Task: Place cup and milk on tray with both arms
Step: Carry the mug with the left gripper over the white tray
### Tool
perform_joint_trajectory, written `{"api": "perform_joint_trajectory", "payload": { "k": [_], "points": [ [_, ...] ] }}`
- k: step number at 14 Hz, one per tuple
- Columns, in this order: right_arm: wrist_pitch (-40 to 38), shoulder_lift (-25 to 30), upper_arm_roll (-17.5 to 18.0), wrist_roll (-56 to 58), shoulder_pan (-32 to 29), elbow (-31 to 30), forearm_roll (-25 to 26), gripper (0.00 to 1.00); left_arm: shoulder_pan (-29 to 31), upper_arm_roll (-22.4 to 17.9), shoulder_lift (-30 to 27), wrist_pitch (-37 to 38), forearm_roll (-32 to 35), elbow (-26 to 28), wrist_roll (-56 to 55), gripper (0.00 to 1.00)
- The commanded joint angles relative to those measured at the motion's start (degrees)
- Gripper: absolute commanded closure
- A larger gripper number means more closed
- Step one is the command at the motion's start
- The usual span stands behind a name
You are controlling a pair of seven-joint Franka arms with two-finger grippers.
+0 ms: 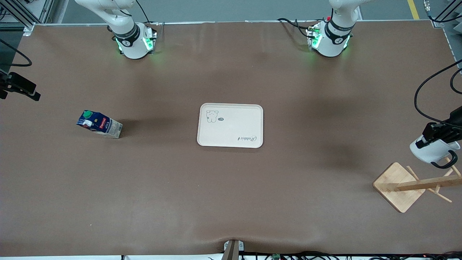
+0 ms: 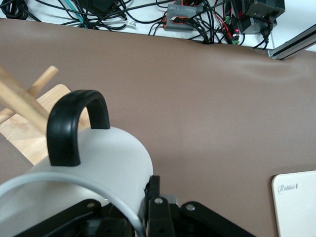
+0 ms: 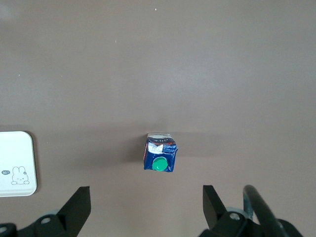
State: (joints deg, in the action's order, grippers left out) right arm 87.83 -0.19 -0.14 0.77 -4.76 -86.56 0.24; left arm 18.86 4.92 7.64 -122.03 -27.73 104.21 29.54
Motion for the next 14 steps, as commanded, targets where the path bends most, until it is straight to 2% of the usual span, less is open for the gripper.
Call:
{"api": "perform_joint_trajectory", "payload": {
  "k": [1, 4, 6, 9, 12, 14],
  "points": [
    [-0.29, -0.25, 0.14, 0.73, -0.34, 0.78, 0.2, 0.0, -0.14, 1.32, 0.61, -0.04, 0.49, -1.37, -3.87, 1.0],
    [-0.29, -0.34, 0.14, 0.81, -0.34, 0.78, 0.2, 0.0, -1.45, 2.29, 0.72, 0.22, 0.66, -2.7, -10.53, 1.0],
    [-0.29, -0.34, 0.14, 0.81, -0.43, 0.78, 0.2, 0.0, -3.47, 3.43, 0.45, 0.39, 6.16, -3.4, -15.28, 1.0],
    [-0.29, -0.42, 0.14, 0.81, -0.43, 0.78, 0.2, 0.0, -4.53, 9.56, 0.1, 1.09, 16.62, -4.63, -26.26, 1.0],
    [-0.29, -0.69, 0.14, 0.81, -0.43, 0.78, 0.2, 0.0, -5.49, 15.2, 1.24, 2.94, 22.97, -5.95, -28.66, 1.0],
    [-0.55, -0.69, 0.14, 0.81, -0.43, 0.78, 0.2, 0.0, -9.43, 16.35, 3.77, 3.29, 26.39, -6.82, -28.14, 1.0]
  ]
}}
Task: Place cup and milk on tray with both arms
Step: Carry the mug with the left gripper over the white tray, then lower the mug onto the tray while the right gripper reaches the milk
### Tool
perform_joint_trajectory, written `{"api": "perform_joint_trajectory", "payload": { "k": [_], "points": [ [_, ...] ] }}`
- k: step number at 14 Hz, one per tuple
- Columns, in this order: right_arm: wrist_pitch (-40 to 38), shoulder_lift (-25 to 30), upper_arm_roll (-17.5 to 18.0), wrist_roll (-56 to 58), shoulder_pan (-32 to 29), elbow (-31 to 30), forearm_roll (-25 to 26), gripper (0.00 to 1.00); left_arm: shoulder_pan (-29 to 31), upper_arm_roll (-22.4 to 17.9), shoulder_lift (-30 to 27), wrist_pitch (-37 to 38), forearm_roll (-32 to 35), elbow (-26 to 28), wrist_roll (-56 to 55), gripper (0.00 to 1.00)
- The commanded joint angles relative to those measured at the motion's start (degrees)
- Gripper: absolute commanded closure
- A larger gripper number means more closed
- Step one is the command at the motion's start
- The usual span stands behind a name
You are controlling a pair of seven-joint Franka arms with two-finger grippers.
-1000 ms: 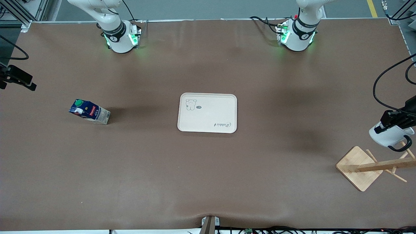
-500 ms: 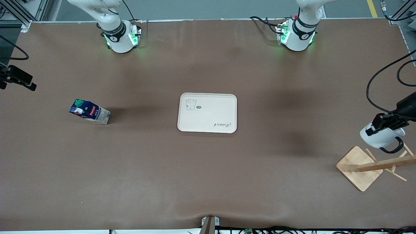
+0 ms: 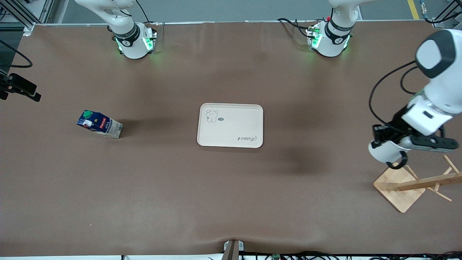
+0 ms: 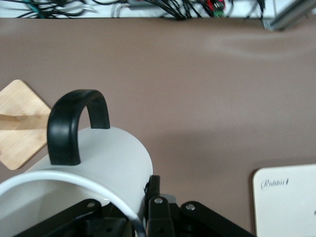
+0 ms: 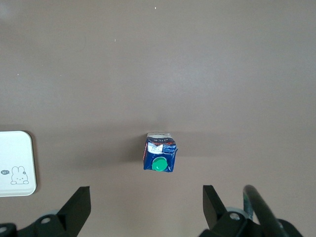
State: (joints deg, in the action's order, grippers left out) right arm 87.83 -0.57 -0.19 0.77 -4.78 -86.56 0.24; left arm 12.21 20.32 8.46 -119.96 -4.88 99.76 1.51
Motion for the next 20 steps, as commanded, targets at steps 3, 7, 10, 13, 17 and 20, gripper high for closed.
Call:
{"api": "perform_joint_trajectory", "payload": {
  "k": [3, 7, 10, 13, 17, 20],
  "points": [
    [-0.91, -0.92, 0.19, 0.63, -0.41, 0.52, 0.29, 0.0, -12.01, 1.3, 7.34, 4.47, 7.07, -3.78, -5.25, 1.0],
    [-0.73, -4.25, 0.1, 0.81, -0.15, 0.34, 0.29, 0.0, -22.82, 1.22, 14.45, 4.48, 7.43, -7.37, -20.73, 1.0],
    [0.32, -5.4, 0.19, 1.16, -0.41, 0.6, 0.37, 0.0, -28.8, 0.87, 20.44, 4.48, 7.6, -9.58, -34.33, 1.0],
    [0.41, -6.45, 0.19, 0.81, -0.23, 0.43, 0.11, 0.0, -33.55, 0.69, 26.58, 4.48, 12.16, -12.3, -46.21, 1.0],
    [0.32, -9.35, 0.19, 1.16, -2.16, 0.25, -3.48, 0.0, -38.74, 0.43, 32.84, 3.78, 12.35, -15.73, -54.42, 1.0],
    [-0.38, -11.63, 0.19, 0.81, -2.08, 0.25, -3.84, 0.0, -41.38, -0.89, 34.33, 3.16, 12.35, -15.73, -54.42, 1.0]
  ]
}}
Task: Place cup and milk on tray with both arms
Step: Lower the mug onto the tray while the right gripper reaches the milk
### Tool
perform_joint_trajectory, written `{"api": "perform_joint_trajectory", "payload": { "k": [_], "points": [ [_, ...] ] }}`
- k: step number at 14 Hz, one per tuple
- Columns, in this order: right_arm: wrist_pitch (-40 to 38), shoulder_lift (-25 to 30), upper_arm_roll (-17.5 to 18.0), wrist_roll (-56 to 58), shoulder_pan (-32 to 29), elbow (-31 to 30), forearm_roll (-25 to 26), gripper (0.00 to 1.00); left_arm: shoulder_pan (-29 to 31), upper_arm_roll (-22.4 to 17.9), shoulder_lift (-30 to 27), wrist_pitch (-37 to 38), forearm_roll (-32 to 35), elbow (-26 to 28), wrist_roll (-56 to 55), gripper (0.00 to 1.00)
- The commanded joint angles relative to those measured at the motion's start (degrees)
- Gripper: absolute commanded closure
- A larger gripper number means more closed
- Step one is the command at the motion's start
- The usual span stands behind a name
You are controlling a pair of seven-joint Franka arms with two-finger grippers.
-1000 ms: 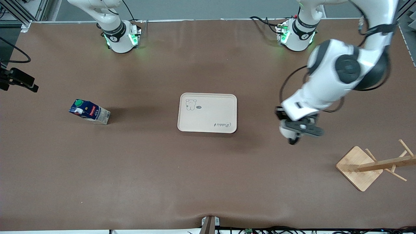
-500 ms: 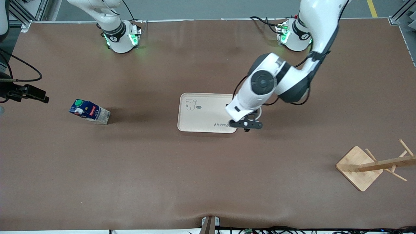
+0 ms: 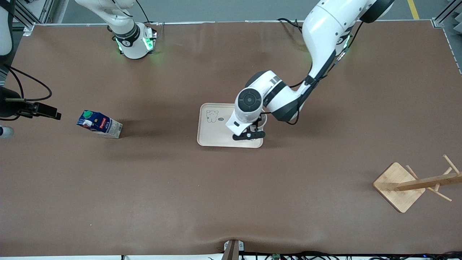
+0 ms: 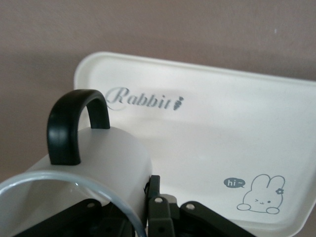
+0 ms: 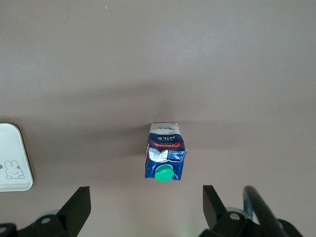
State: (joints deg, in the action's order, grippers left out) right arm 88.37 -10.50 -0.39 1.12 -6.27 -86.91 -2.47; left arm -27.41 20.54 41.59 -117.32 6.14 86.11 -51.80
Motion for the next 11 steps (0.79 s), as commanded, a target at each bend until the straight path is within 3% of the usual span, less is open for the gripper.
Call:
{"api": "perform_joint_trajectory", "payload": {
  "k": [1, 9, 11],
  "points": [
    [-1.01, -2.59, 0.39, 0.11, -0.59, 0.34, -1.13, 0.0, -2.38, -1.21, 1.82, -0.35, 1.42, -2.0, -1.2, 1.0],
    [-4.09, -7.07, 0.31, 0.12, -1.2, 0.34, -1.13, 0.0, -2.83, -1.56, 3.76, -1.86, 3.71, -1.56, -1.64, 0.98],
    [-3.47, -8.04, 0.22, -0.24, -1.38, 0.34, -0.87, 0.0, -2.3, -1.56, 3.76, -1.86, 3.53, -1.65, -1.55, 0.25]
  ]
}}
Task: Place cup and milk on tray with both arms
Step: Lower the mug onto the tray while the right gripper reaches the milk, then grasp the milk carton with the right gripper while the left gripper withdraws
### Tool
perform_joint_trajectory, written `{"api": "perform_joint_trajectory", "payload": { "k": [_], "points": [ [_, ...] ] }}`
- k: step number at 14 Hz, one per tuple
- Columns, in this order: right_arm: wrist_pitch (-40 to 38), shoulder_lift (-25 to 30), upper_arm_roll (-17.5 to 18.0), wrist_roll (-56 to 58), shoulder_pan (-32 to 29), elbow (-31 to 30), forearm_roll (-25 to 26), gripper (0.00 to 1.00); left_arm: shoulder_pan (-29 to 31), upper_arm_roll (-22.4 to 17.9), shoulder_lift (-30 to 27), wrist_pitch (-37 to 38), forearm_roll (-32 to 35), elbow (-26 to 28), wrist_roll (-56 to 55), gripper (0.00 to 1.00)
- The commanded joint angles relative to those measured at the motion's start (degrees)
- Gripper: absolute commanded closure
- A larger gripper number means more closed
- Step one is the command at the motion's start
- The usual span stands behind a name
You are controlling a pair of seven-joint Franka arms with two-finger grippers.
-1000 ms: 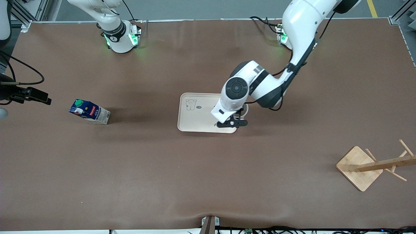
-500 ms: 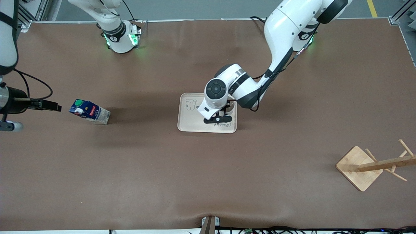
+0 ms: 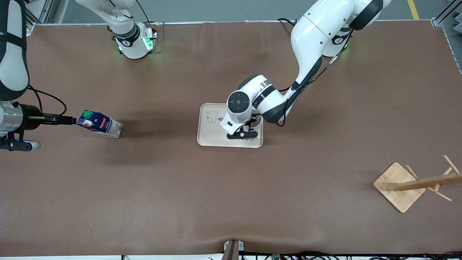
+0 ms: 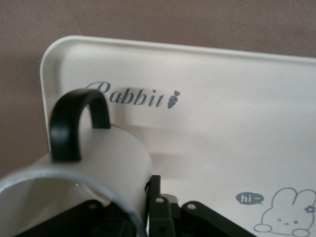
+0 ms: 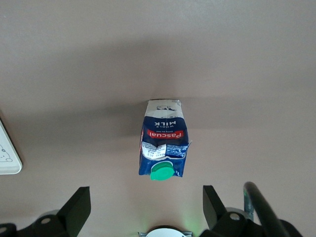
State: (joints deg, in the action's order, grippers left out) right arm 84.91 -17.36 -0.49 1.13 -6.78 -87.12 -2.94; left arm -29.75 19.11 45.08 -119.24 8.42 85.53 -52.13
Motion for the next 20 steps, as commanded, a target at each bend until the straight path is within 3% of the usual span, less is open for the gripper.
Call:
{"api": "perform_joint_trajectory", "payload": {
  "k": [1, 8, 13, 16, 20],
  "points": [
    [-0.18, -2.05, 0.31, -0.86, -1.65, 1.16, -0.75, 0.0, 0.04, -0.21, 0.27, -0.03, 1.34, -1.15, -0.87, 0.0],
    [1.83, -3.56, 0.22, -1.66, -2.88, 1.43, -1.81, 0.0, 2.76, -0.13, -5.33, 0.84, 1.25, -3.52, -1.31, 0.0],
    [12.8, -0.4, 0.22, -7.73, -2.28, -8.83, -1.2, 0.0, 10.92, -0.13, -15.26, 5.14, 1.69, -3.52, 0.09, 0.0],
    [18.96, 3.9, 0.22, -6.94, -2.45, -17.27, -1.11, 0.0, 15.76, -0.13, -20.19, 10.76, 1.6, -3.52, 7.1, 0.0],
    [19.24, 6.64, 0.31, -2.82, -2.45, -22.3, -1.11, 0.0, 23.23, -0.04, -25.9, 16.57, 1.6, -3.52, 17.47, 0.0]
  ]
}}
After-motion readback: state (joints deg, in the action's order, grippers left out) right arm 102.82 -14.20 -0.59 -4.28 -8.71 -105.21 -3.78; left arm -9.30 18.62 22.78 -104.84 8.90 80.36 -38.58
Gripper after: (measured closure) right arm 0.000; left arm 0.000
